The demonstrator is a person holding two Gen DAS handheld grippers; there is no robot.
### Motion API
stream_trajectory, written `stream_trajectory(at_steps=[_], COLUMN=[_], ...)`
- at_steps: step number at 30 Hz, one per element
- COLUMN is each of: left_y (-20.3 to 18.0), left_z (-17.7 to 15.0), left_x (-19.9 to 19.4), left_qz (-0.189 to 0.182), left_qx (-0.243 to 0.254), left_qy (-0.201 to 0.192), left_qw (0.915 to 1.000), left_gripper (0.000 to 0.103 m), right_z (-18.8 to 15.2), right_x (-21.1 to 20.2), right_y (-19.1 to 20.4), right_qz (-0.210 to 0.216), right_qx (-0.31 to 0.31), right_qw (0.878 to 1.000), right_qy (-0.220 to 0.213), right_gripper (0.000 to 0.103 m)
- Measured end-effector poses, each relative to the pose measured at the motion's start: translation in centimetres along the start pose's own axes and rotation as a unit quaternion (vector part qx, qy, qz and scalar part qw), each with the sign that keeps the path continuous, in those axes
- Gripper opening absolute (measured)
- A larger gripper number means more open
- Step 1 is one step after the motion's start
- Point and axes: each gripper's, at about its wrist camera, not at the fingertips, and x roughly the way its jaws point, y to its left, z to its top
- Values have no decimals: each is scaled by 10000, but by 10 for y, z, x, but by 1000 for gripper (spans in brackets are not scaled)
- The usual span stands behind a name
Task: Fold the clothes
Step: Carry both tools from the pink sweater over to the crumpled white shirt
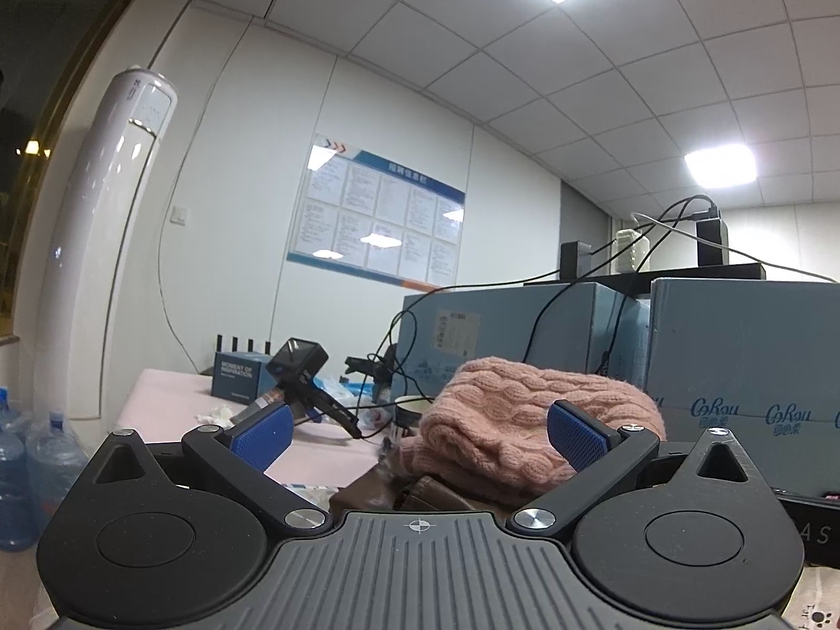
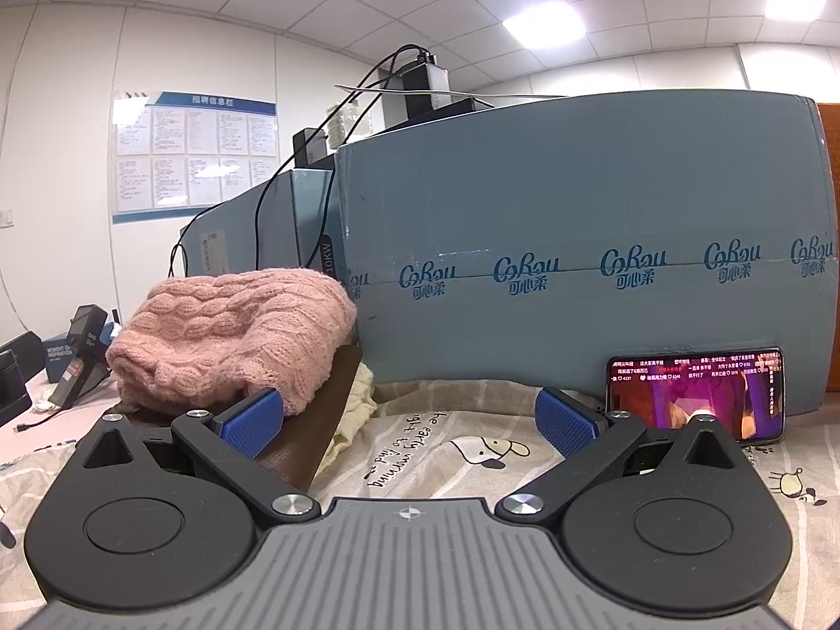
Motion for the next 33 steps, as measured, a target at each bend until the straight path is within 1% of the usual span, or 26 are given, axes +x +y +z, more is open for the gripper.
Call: stream_trajectory(at_steps=[10, 15, 19, 23, 26, 29, 33], left_y=[5, 3, 3, 6, 7, 9, 13], left_z=[2, 1, 0, -1, -1, 0, 1], left_x=[-2, -3, 0, 1, 1, -1, -5], left_qz=[-66, -27, -90, -132, -206, -340, -513], left_qx=[-261, -241, -285, -384, -446, -543, -723], left_qy=[49, 13, 81, 107, 90, 55, -120], left_qw=[9996, 9997, 9995, 9991, 9987, 9979, 9960], left_gripper=[103, 103, 103, 103, 103, 103, 103], right_z=[-2, -3, -2, 2, 6, 9, 12], right_x=[3, 5, 7, 5, 0, -9, -30], right_y=[5, 8, 10, 14, 18, 20, 17], right_qz=[-14, -4, -39, -43, -1, -50, -156], right_qx=[-152, -219, -219, -290, -325, -426, -474], right_qw=[9997, 9993, 9990, 9988, 9987, 9985, 9982], right_qy=[210, 296, 398, 393, 403, 352, 319], right_gripper=[103, 103, 103, 103, 103, 103, 103])
